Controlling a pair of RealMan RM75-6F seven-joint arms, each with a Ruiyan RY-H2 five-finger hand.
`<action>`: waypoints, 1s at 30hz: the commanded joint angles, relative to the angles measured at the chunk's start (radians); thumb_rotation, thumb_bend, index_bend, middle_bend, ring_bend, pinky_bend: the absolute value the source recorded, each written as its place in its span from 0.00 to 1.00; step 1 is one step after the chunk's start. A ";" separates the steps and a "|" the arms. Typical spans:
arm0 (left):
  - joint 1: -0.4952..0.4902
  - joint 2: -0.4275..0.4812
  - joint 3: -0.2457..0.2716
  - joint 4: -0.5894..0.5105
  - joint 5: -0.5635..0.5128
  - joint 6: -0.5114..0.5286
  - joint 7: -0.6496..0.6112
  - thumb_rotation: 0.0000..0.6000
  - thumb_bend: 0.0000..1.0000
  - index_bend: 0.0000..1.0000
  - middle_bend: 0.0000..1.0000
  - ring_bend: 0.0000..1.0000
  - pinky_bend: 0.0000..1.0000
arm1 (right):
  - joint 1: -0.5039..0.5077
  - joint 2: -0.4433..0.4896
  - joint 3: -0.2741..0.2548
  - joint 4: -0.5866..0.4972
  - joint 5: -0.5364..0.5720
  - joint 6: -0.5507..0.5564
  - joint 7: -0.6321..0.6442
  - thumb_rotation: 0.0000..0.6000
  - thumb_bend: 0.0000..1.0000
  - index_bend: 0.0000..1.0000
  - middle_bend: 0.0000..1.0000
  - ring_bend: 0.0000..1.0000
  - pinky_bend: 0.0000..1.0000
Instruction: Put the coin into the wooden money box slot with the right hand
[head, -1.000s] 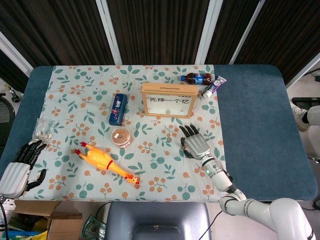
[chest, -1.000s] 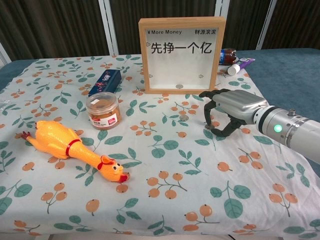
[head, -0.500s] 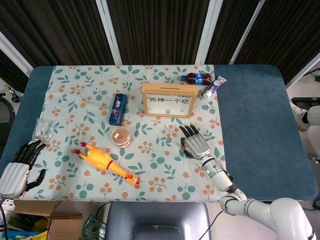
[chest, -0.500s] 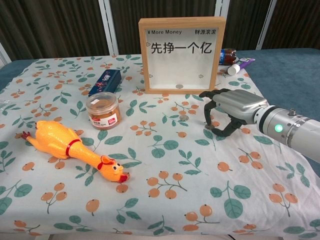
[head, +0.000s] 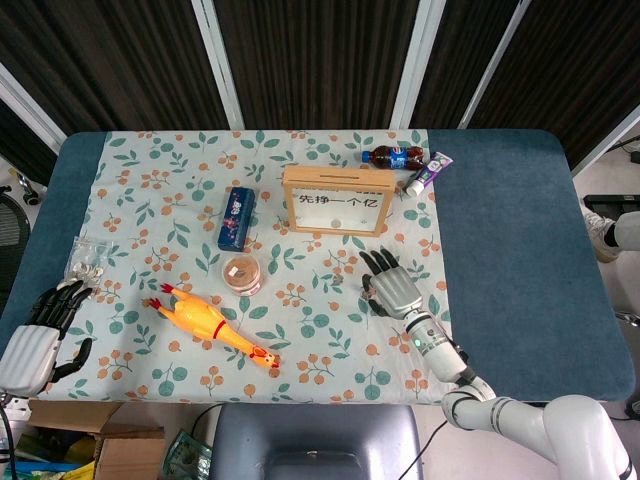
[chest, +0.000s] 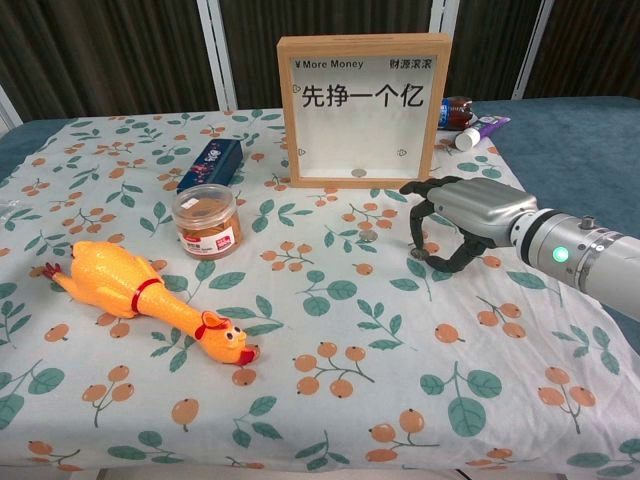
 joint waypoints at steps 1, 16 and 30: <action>0.000 0.000 0.000 0.000 0.000 0.001 0.000 1.00 0.48 0.00 0.00 0.00 0.04 | 0.001 -0.002 0.000 0.002 0.001 -0.002 0.000 1.00 0.53 0.58 0.16 0.00 0.00; 0.001 0.002 0.002 0.000 0.002 0.001 -0.004 1.00 0.48 0.00 0.00 0.00 0.04 | 0.005 -0.011 0.000 0.016 -0.004 -0.005 0.003 1.00 0.53 0.59 0.16 0.00 0.00; 0.004 0.005 0.002 0.001 0.006 0.007 -0.014 1.00 0.48 0.00 0.00 0.00 0.04 | 0.010 -0.006 -0.010 0.014 -0.010 -0.014 -0.018 1.00 0.53 0.59 0.16 0.00 0.00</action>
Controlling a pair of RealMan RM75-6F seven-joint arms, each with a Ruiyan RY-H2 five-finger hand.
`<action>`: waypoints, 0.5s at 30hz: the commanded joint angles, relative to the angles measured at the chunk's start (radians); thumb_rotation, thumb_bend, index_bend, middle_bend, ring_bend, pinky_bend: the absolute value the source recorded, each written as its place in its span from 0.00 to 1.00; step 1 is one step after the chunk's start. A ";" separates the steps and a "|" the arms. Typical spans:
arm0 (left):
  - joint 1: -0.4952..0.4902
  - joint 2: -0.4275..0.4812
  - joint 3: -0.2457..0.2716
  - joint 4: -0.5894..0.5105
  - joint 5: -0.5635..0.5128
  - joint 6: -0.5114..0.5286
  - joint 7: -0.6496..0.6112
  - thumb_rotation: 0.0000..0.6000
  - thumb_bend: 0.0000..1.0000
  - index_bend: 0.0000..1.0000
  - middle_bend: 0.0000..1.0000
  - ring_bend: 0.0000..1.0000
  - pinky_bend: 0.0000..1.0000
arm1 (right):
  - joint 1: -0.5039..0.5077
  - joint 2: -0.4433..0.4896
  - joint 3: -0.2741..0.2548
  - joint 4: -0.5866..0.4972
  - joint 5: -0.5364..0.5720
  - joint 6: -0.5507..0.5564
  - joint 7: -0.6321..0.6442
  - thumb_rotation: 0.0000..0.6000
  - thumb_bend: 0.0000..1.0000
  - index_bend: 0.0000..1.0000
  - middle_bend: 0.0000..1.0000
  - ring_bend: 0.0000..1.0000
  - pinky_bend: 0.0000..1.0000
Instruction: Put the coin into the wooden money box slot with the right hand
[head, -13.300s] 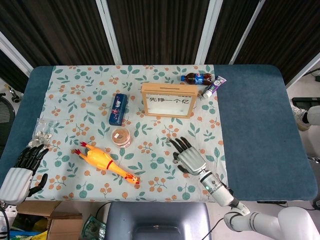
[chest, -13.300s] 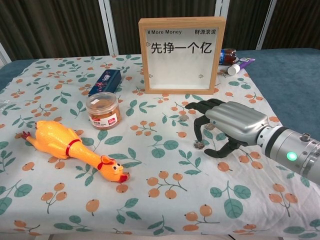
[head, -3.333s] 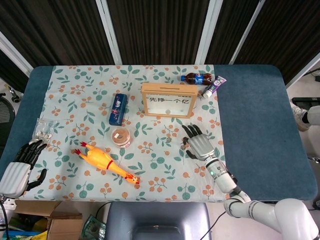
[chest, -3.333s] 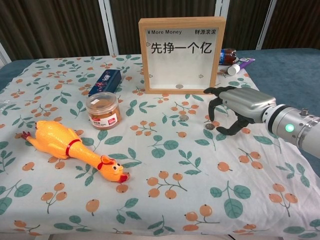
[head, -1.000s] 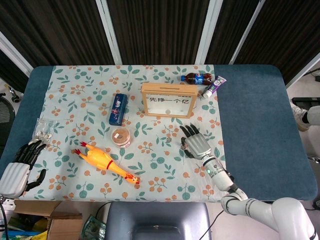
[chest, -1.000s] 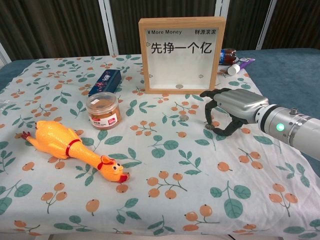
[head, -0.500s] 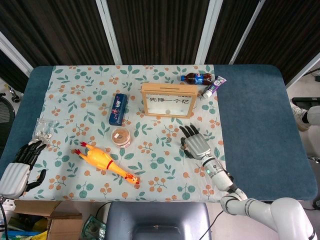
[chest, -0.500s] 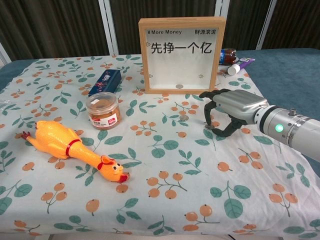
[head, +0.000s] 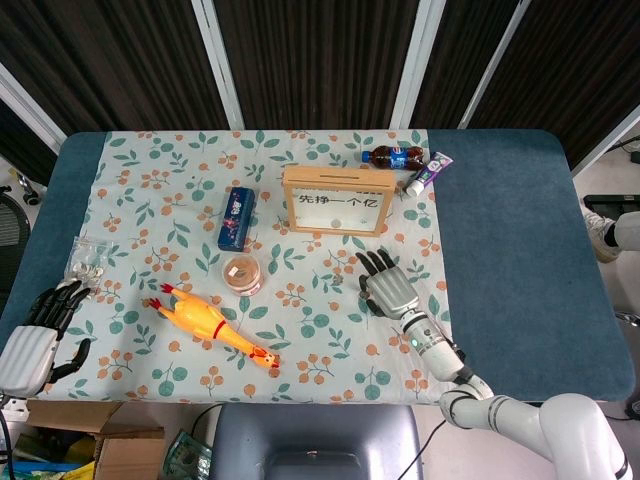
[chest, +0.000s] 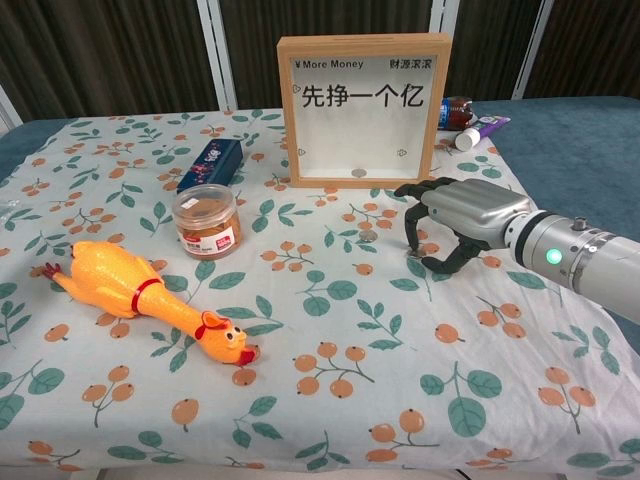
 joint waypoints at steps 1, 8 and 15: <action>0.000 0.000 0.001 0.000 0.002 0.002 0.000 1.00 0.48 0.00 0.00 0.00 0.04 | -0.002 0.001 -0.003 0.002 0.000 -0.002 -0.003 1.00 0.53 0.59 0.16 0.00 0.00; -0.001 0.000 0.001 0.000 0.003 -0.001 0.000 1.00 0.48 0.00 0.00 0.00 0.04 | 0.001 0.000 0.004 -0.002 0.000 0.000 0.015 1.00 0.53 0.59 0.16 0.00 0.00; -0.002 0.001 0.003 0.003 0.007 -0.002 -0.011 1.00 0.48 0.00 0.00 0.00 0.04 | 0.006 -0.012 0.009 0.008 -0.009 0.010 0.034 1.00 0.53 0.63 0.18 0.00 0.01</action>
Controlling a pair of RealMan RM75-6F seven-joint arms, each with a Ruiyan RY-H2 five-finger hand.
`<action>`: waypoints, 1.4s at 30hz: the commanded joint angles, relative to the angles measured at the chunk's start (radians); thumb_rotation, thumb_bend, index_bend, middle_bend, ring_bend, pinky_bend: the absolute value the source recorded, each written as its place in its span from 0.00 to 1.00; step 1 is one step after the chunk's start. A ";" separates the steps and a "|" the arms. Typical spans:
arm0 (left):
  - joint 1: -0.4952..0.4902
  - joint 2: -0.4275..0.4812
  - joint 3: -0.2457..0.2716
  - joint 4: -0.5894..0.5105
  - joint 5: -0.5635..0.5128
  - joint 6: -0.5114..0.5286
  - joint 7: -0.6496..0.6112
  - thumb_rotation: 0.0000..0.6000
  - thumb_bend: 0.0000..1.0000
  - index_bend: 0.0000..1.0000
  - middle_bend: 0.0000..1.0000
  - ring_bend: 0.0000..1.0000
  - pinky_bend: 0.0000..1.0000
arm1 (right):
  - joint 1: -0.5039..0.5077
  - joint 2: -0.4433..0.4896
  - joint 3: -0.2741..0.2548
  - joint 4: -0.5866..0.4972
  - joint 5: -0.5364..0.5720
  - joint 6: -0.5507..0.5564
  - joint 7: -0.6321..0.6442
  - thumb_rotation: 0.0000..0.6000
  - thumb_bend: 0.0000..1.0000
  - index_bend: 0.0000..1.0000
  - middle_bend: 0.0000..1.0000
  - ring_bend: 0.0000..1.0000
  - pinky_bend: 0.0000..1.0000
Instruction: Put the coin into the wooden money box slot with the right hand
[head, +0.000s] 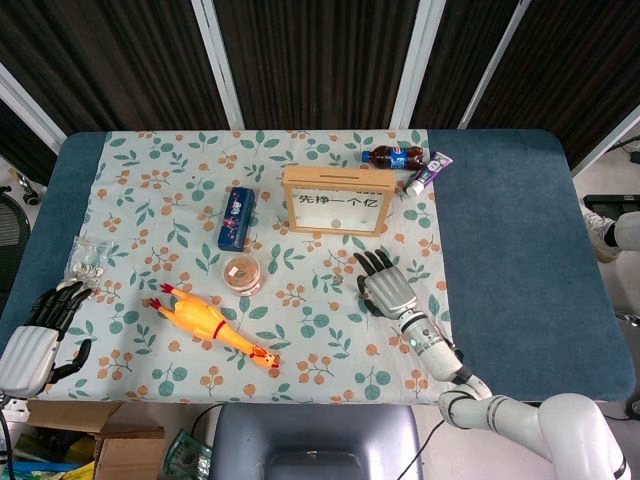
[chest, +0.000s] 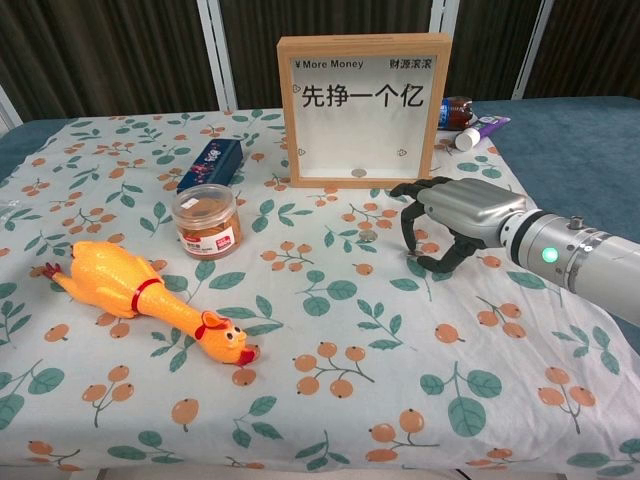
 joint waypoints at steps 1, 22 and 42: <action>0.000 0.001 0.001 0.002 0.004 0.003 -0.007 1.00 0.48 0.00 0.00 0.00 0.04 | 0.002 -0.006 0.001 0.007 -0.001 -0.001 0.003 1.00 0.53 0.63 0.18 0.00 0.01; 0.003 0.000 0.003 0.016 0.015 0.020 -0.031 1.00 0.48 0.00 0.00 0.00 0.04 | 0.013 -0.046 0.014 0.051 -0.012 0.023 0.037 1.00 0.60 0.71 0.24 0.00 0.07; 0.002 -0.007 0.002 0.014 0.014 0.019 -0.007 1.00 0.48 0.00 0.00 0.00 0.04 | 0.057 0.147 0.214 -0.269 0.000 0.194 0.017 1.00 0.60 0.73 0.25 0.00 0.07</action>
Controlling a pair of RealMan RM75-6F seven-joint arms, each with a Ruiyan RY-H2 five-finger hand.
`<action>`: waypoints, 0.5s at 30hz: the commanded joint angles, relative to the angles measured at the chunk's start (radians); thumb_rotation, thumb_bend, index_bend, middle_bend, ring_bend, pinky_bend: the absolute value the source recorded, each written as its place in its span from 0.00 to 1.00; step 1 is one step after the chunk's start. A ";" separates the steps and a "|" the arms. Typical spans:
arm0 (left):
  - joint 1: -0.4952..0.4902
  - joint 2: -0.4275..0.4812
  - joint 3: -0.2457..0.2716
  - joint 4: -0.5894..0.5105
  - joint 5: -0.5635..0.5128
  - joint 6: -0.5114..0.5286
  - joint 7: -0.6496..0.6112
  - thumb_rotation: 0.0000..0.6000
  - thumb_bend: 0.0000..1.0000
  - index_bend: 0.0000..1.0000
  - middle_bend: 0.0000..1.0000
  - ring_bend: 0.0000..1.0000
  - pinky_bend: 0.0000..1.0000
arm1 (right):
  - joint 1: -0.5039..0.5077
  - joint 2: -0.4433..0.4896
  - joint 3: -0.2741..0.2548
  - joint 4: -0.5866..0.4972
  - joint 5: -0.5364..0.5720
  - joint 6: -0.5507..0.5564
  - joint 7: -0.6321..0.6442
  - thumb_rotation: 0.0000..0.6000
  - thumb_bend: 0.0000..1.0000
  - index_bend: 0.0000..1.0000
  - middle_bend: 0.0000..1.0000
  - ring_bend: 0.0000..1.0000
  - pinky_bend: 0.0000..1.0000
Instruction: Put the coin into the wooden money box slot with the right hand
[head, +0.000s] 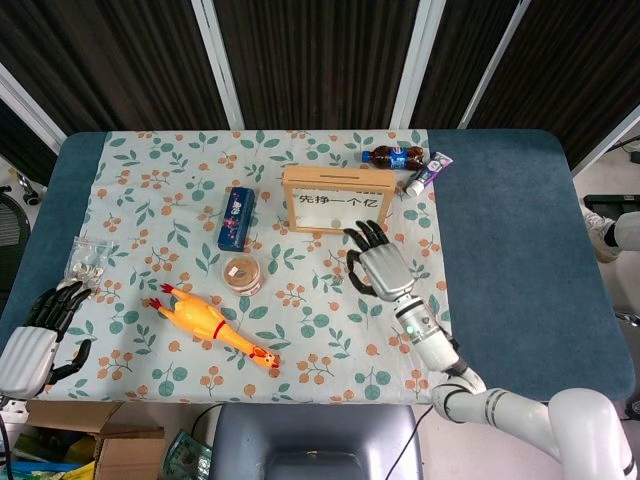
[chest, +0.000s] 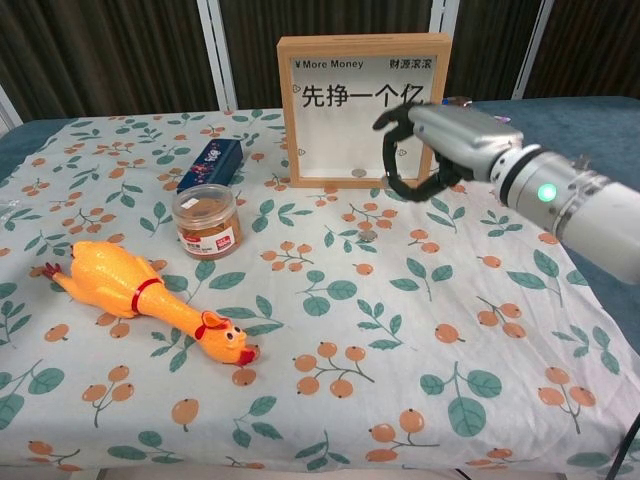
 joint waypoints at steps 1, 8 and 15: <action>-0.001 -0.003 0.000 -0.002 0.000 -0.003 0.009 1.00 0.48 0.00 0.00 0.00 0.04 | 0.045 0.102 0.126 -0.154 0.064 0.022 -0.085 1.00 0.60 0.73 0.25 0.00 0.07; -0.006 -0.006 0.000 -0.003 -0.005 -0.015 0.019 1.00 0.48 0.00 0.00 0.00 0.04 | 0.123 0.183 0.282 -0.283 0.236 0.000 -0.234 1.00 0.60 0.73 0.25 0.00 0.07; -0.006 -0.006 -0.001 -0.002 -0.007 -0.016 0.016 1.00 0.48 0.00 0.00 0.00 0.04 | 0.228 0.188 0.339 -0.221 0.410 -0.029 -0.406 1.00 0.60 0.73 0.25 0.00 0.07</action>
